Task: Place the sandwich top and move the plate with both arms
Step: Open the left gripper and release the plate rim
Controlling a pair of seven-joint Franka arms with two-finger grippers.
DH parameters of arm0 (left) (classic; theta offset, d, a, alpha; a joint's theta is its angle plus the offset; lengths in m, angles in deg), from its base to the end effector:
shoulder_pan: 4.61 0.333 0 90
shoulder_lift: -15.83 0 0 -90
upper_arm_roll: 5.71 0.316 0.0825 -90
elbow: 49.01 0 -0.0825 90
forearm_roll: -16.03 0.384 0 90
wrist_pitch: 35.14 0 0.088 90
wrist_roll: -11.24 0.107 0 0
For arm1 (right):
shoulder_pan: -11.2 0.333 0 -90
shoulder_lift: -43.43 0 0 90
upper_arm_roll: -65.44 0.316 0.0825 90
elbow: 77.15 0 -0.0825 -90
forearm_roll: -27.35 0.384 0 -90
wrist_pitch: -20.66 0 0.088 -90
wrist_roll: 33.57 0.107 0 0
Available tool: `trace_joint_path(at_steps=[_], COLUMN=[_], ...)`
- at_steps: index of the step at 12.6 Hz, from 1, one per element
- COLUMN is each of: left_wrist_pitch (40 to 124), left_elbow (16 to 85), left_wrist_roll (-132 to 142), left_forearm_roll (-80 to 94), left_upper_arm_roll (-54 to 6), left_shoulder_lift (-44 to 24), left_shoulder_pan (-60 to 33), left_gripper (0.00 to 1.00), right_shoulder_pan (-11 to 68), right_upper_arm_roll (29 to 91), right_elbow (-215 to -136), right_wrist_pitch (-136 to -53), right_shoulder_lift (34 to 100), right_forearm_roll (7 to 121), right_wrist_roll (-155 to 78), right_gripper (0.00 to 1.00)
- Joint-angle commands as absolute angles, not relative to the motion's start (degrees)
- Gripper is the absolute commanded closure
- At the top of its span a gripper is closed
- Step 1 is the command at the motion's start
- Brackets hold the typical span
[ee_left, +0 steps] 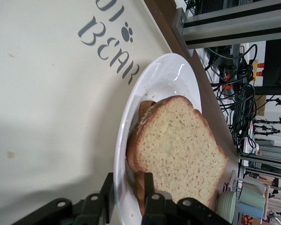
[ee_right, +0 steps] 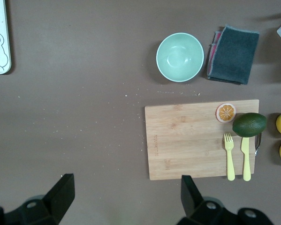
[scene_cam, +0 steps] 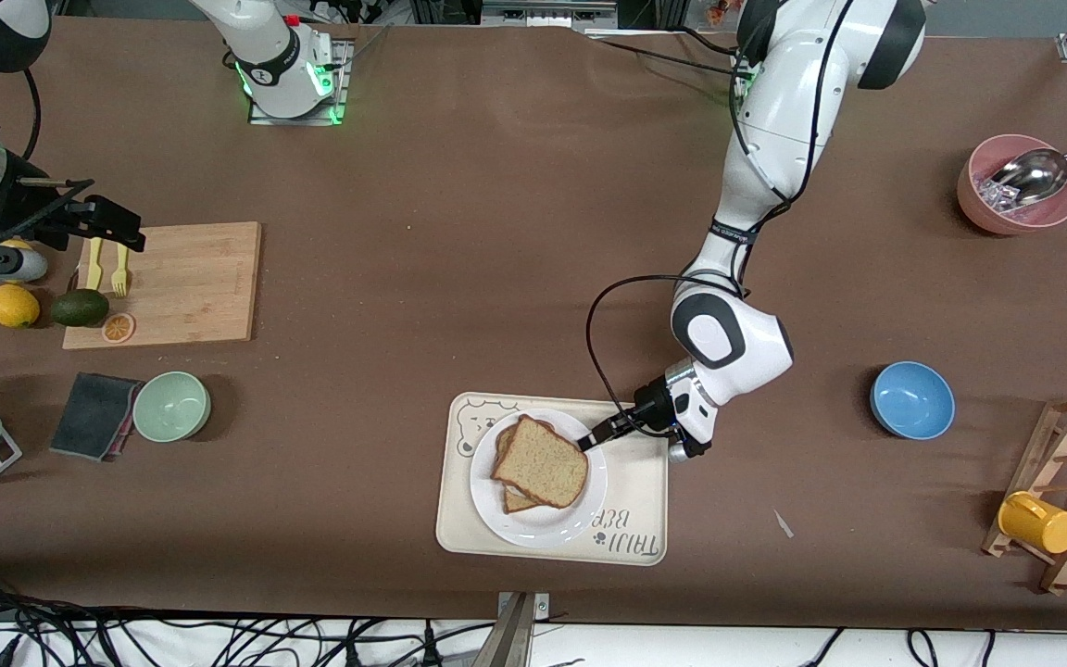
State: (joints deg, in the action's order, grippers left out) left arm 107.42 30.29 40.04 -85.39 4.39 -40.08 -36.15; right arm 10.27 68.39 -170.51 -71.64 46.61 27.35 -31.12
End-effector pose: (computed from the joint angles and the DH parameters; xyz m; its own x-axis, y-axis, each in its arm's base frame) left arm 0.6765 -0.2902 0.1366 0.8963 0.4428 -0.0236 0.2637 -0.4895 0.8312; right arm 0.5703 0.0194 0.5690 0.9972 -0.0075 -0.0739 -0.0075 -1.0000 0.0003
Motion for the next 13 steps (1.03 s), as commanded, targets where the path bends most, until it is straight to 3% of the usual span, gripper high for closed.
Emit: trace_joint_path(at_steps=[1,5,9,13], left_wrist_pitch=[107.8,107.8,107.7,107.4], left_elbow=[33.9,42.6,57.3,72.3], left_wrist_roll=[42.9,42.7,42.1,42.2], left_forearm_roll=[-86.5,-79.5,-64.8,-64.1], left_upper_arm_roll=[4.5,3.9,-0.7,-4.5], left_shoulder_lift=[-36.8,-28.8,-12.7,4.3], left_shoulder_pan=[-35.6,-33.4,-26.2,-17.6], left_gripper=[0.0,0.0,0.0,0.0], right_shoulder_pan=[9.7,9.7,9.7,9.5], right_upper_arm_roll=[68.6,68.6,68.6,68.6], right_elbow=[-171.3,-171.4,-171.4,-171.3], right_wrist_pitch=[-71.7,-71.7,-71.7,-71.7], right_shoulder_lift=[45.8,45.8,45.8,46.0], right_forearm_roll=[27.6,27.6,27.6,27.6], right_wrist_roll=[-32.1,-32.1,-32.2,-32.3], right_gripper=[0.0,0.0,0.0,0.0])
